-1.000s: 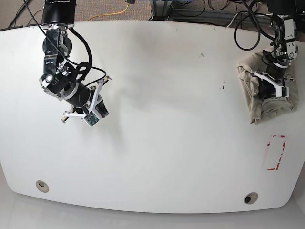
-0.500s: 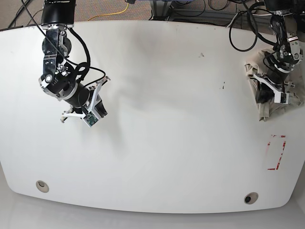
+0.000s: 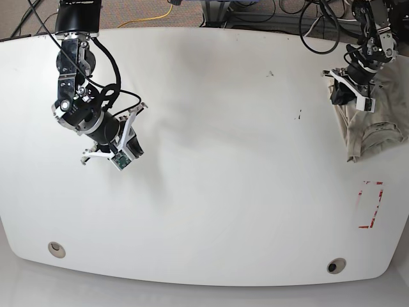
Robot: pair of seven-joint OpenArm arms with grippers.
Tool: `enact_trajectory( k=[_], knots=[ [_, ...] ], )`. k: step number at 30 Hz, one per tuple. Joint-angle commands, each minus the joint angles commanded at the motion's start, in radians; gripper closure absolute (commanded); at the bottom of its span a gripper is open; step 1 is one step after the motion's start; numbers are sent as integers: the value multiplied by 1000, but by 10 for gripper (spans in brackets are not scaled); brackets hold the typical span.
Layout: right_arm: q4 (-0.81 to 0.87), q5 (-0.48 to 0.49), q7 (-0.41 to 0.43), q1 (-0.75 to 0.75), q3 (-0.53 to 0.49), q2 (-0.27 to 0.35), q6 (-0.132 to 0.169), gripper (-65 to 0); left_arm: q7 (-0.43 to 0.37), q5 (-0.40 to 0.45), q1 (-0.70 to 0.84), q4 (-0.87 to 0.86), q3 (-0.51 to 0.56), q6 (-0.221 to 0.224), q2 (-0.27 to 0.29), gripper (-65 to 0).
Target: Layout the t-shirt on the table in an organized manner, then fold the t-shirt properly
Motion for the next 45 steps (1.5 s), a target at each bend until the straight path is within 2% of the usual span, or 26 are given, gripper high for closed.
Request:
enact_trajectory(
  k=[7,16,20,24,27,31,34,38,42,45],
  knots=[
    [2,2,0,-2,2,-2,0,-41,-2,0,0,-81,-107,-3,-55,-82],
    [34,2,0,-3,0,-2,0,-41,-2,-5,-2,-89,-140,-6,-86,-82],
    [35,2,0,-3,-2,-11,0,-41,2,0,-2,-18,-140,-78,-86,-82],
    [52,0,0,-5,-5,-25,0,-41,2,0,-2,97,-140,-87,-77,-82],
    [77,0,12,-38,-5,-57,0,-41,-2,17,-2,181,-140,-84,-29,-82],
    [89,-8,78,-95,-6,-106,0,-41,-6,180,-5,279,-92,-44,43,-82],
    [78,-29,157,-144,-6,-118,-8,-41,-86,324,-5,339,-25,-43,101,-82],
    [64,-170,272,-213,-6,-158,-2,-41,-247,431,31,345,20,-37,172,-82],
    [51,-270,371,-273,-6,-180,0,-40,-345,483,75,344,48,-37,210,-82],
    [54,-296,457,-356,-3,-181,-9,-38,-417,497,144,348,60,-35,219,-82]
  ],
)
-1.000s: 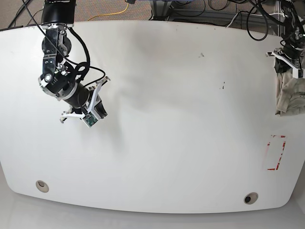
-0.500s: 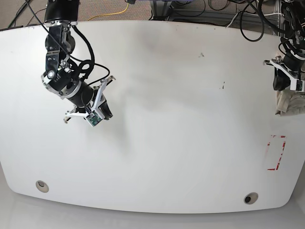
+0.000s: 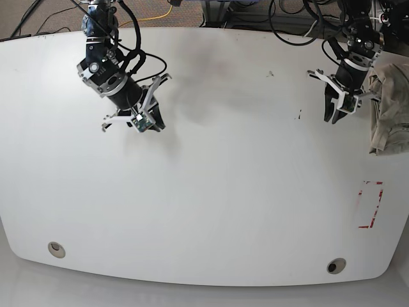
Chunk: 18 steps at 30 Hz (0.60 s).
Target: Layout the t-shirt on the table in an organized manner, then fold the t-shirt properly
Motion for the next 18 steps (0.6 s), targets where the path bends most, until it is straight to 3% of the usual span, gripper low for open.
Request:
enact_trajectory(
  k=[4,11,18],
  knots=[
    [3,-3,89,-83,8,5,-6,-38,-29,2,55,2,2,0,0,-82],
    [3,3,206,-247,8,57,-55,-38,-31,-2,170,20,-8,-5,-6,-82],
    [31,3,233,-407,29,74,-74,-36,-29,-2,261,44,-8,-8,-6,-82]
  ],
)
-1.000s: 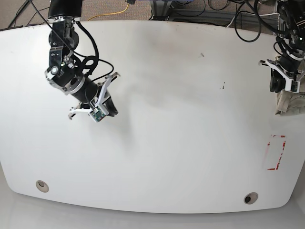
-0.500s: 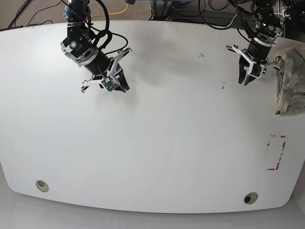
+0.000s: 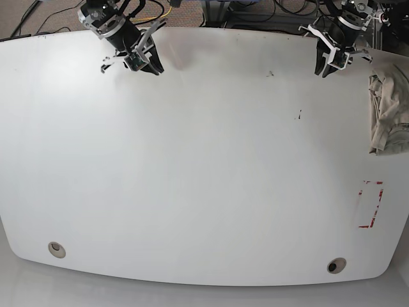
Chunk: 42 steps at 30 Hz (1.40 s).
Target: Layout the t-shirt on the table in an organized manner, then fold the t-shirt properly
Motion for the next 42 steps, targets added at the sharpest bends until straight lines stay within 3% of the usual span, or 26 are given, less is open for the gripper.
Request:
enact_trajectory(
  k=[10,15,21,28,35,42],
  knots=[
    [32,0,0,-287,43,26,6,-36,3,-2,204,18,26,0,-5,-82],
    [31,2,0,-400,43,34,6,-36,3,-8,325,11,38,0,-46,-82],
    [-14,3,0,-474,38,26,2,-36,3,-72,396,-100,54,6,-95,-82],
    [-276,3,0,-356,14,9,0,-36,2,-69,279,-356,140,6,-101,-82],
    [-531,-2,3,-184,-34,14,0,-36,2,-68,64,-605,172,8,-101,-82],
    [-833,-6,94,-6,-55,6,-3,-36,2,-68,-152,-905,173,8,-115,-82]
  ],
)
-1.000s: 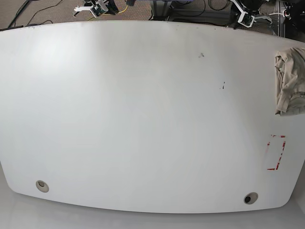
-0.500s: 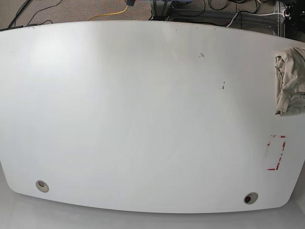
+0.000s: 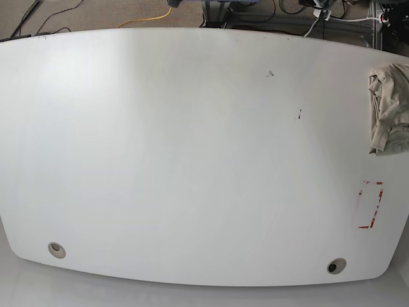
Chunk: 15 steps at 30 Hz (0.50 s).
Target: Layout the t-shirt on the table in an organized manner, then fold the t-shirt properly
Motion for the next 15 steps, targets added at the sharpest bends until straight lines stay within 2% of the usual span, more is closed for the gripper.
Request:
enact_trajectory(
  k=[6,10,11,15],
  knots=[
    [-235,0,34,132,-21,5,0,-36,-3,-2,-130,-218,87,0,-31,-82],
    [-379,0,60,216,-23,5,0,-36,-3,-2,-215,-351,135,3,-31,-83],
    [-399,0,61,230,-23,5,0,-36,-3,-2,-224,-371,144,11,-31,-83],
    [-500,0,61,301,-20,2,0,-36,-3,-2,-287,-454,210,112,-31,-85]
  ],
)
